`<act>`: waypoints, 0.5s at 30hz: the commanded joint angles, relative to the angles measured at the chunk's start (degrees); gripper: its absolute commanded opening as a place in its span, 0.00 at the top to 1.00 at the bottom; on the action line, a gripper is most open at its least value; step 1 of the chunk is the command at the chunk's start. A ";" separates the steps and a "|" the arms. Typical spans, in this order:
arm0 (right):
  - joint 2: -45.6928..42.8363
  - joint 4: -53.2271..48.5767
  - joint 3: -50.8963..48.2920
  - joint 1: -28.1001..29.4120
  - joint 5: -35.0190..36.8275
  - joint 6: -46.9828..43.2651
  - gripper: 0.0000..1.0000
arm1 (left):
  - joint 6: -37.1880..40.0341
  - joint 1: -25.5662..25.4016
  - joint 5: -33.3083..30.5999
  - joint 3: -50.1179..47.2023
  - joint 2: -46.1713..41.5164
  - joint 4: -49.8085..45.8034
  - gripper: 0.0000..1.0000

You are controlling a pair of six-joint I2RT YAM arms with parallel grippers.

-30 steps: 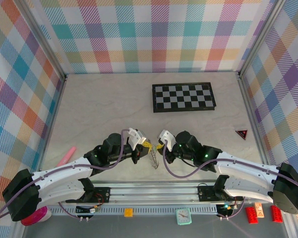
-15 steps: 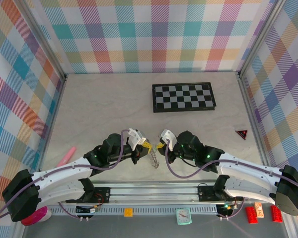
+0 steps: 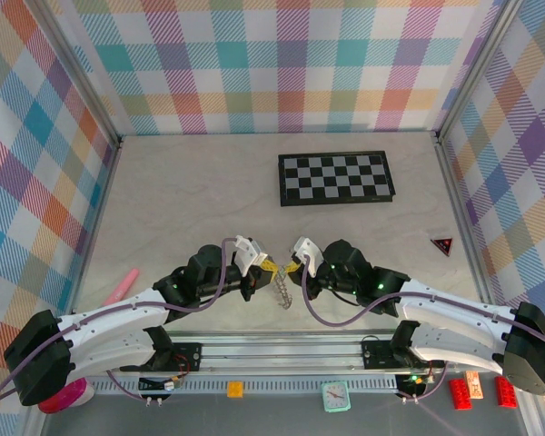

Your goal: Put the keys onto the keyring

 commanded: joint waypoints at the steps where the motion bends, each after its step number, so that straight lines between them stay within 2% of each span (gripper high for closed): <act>1: 0.05 1.28 -0.06 0.36 -1.37 -0.01 1.00 | 1.01 -0.85 -0.19 -0.19 -0.84 3.33 1.00; 15: 0.81 1.72 0.09 0.32 -1.86 -0.19 1.00 | 0.82 -0.85 0.11 -0.19 -0.81 3.59 1.00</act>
